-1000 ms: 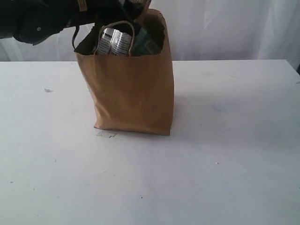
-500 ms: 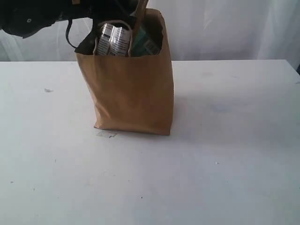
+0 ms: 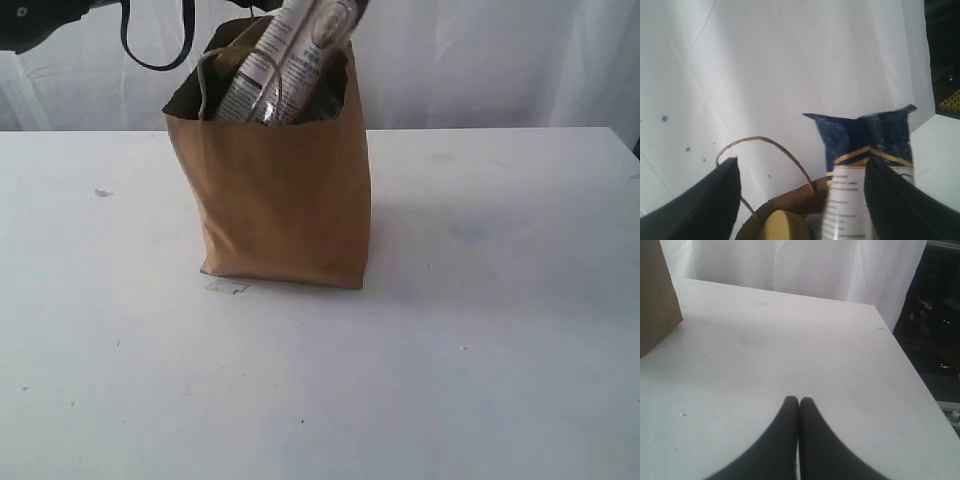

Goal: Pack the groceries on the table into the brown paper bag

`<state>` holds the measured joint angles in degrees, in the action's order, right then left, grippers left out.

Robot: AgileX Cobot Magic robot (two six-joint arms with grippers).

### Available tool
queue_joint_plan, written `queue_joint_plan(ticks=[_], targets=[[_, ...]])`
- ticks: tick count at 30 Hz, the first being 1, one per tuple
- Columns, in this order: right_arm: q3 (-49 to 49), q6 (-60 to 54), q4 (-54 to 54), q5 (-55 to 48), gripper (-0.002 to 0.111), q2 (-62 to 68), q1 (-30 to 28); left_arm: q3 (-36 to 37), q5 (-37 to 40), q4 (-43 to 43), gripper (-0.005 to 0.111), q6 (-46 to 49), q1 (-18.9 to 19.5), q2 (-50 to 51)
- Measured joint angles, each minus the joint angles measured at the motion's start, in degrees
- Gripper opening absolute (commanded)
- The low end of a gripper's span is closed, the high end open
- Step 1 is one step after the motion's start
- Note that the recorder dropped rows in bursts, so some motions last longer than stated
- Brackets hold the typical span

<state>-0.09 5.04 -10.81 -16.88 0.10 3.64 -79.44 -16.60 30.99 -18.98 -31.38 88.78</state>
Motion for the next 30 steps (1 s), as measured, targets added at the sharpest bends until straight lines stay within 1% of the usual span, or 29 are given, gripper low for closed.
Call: queue_joint_plan(ticks=[16,20,22,23,24,25,27,28,30], targets=[[0.0,0.0,0.0,0.0,0.000,0.0,0.0,0.0,0.9,0.0,0.071,-0.2,0.0,0.0],[0.0,0.0,0.0,-0.1,0.000,0.0,0.0,0.0,2.3,0.0,0.071,-0.2,0.0,-1.1],[0.0,0.0,0.0,-0.1,0.000,0.0,0.0,0.1,4.2,0.0,0.068,-0.2,0.0,-2.7],[0.0,0.0,0.0,-0.1,0.000,0.0,0.0,0.1,5.4,0.0,0.063,-0.2,0.0,-3.8],[0.0,0.0,0.0,-0.1,0.000,0.0,0.0,0.1,7.5,0.0,0.053,-0.2,0.0,-5.2],[0.0,0.0,0.0,-0.1,0.000,0.0,0.0,0.1,10.3,0.0,0.040,-0.2,0.0,-6.7],[0.0,0.0,0.0,-0.1,0.000,0.0,0.0,0.1,17.0,0.0,0.008,-0.2,0.0,-10.3],[0.0,0.0,0.0,-0.1,0.000,0.0,0.0,0.1,20.6,0.0,0.001,0.0,0.0,-11.8],[0.0,0.0,0.0,-0.1,0.000,0.0,0.0,0.1,27.5,0.4,0.001,1.8,0.0,-15.4]])
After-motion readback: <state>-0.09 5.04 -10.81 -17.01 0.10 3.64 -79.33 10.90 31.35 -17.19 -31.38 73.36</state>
